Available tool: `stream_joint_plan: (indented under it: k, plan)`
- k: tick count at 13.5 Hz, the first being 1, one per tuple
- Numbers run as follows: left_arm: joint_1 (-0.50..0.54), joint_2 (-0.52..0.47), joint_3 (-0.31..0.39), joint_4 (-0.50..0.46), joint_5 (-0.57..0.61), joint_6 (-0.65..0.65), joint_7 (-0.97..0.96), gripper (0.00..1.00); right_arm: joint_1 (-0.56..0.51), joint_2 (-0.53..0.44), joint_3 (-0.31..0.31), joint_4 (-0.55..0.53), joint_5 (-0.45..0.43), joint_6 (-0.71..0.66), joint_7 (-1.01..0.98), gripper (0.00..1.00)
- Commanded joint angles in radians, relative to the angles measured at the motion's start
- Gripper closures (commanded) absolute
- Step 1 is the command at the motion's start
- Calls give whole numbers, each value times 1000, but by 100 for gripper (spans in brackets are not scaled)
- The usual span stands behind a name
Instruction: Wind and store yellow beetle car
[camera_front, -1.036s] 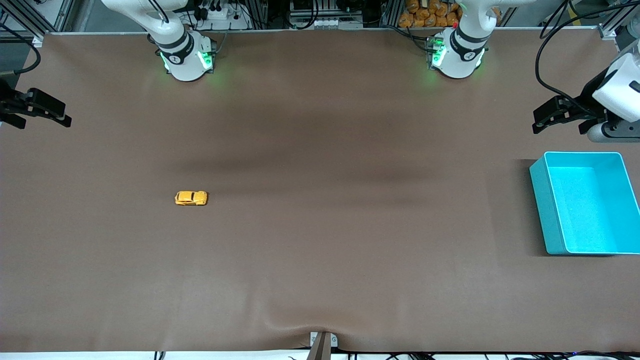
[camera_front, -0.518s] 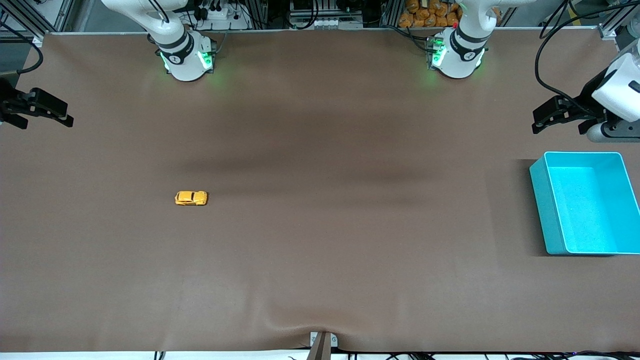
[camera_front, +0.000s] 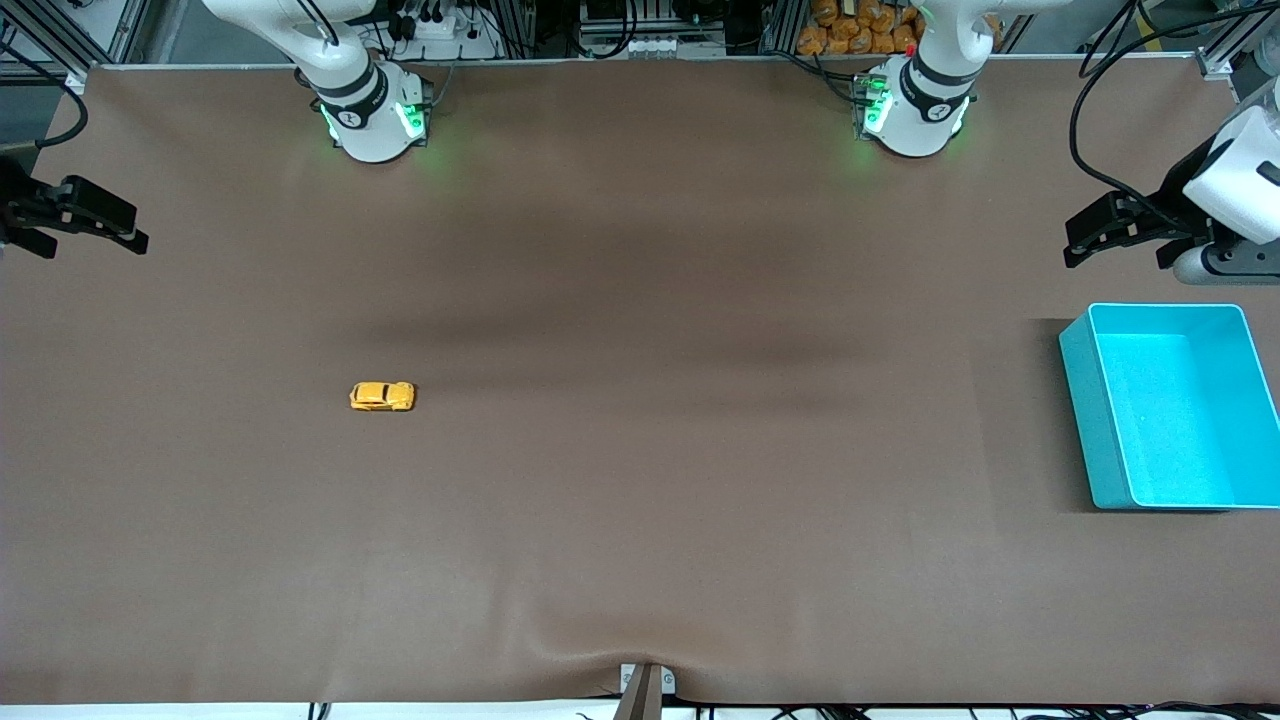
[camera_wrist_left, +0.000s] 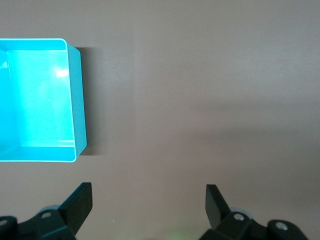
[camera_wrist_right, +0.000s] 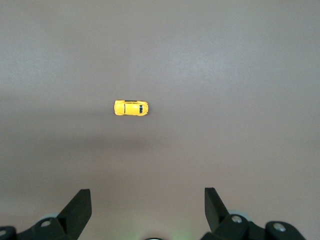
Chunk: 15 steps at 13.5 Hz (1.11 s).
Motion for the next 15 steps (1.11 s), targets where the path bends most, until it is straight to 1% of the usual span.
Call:
stream_joint_plan:
  k: [1, 7, 15]
  plan:
    - [3, -3, -2, 4, 1, 5, 14, 0, 4, -1, 0, -3, -10, -7, 2, 0]
    - [3, -1, -2, 3, 1, 6, 14, 0, 14, -1, 0, -5, -12, 5, -50, 0]
    - [7, -1, -2, 6, 1, 5, 14, 0, 20, -1, 0, -9, -13, 2, -55, 0]
